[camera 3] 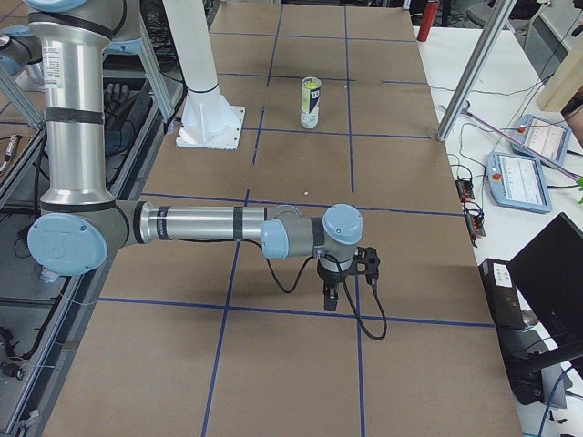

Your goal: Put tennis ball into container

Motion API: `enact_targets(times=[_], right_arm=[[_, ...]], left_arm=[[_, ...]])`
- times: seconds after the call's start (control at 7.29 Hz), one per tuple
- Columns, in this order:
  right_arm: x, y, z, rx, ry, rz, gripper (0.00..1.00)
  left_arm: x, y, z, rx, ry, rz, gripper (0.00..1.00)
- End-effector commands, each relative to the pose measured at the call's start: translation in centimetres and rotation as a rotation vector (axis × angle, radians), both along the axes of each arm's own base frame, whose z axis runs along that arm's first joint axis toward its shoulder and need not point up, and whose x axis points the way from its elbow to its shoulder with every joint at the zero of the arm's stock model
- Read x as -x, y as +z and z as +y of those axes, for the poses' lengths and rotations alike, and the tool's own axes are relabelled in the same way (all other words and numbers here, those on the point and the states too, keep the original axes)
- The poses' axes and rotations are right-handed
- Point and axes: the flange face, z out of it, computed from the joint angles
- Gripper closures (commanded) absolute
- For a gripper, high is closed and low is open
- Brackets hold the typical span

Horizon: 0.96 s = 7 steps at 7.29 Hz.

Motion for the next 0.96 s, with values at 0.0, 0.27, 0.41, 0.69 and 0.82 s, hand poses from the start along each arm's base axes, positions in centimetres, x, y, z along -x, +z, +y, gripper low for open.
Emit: enact_targets(times=[0.0,0.27,0.41,0.69,0.82], right_arm=[[0.0,0.0,0.0,0.0,0.0,0.0,0.0],[0.0,0.0,0.0,0.0,0.0,0.0,0.0],[0.0,0.0,0.0,0.0,0.0,0.0,0.0],[0.0,0.0,0.0,0.0,0.0,0.0,0.0],[0.0,0.0,0.0,0.0,0.0,0.0,0.0]], left_arm=[[-0.5,-0.2,-0.6,-0.008,0.012,0.001,0.0],[-0.5,1.4,-0.4,0.026,0.011,0.001,0.0],[-0.6,1.6,-0.3,0.03,0.013,0.002,0.0],[-0.6,2.1,0.1,0.036,0.013,0.001,0.0],[-0.6,1.8,0.1,0.027,0.014,0.002,0.0]])
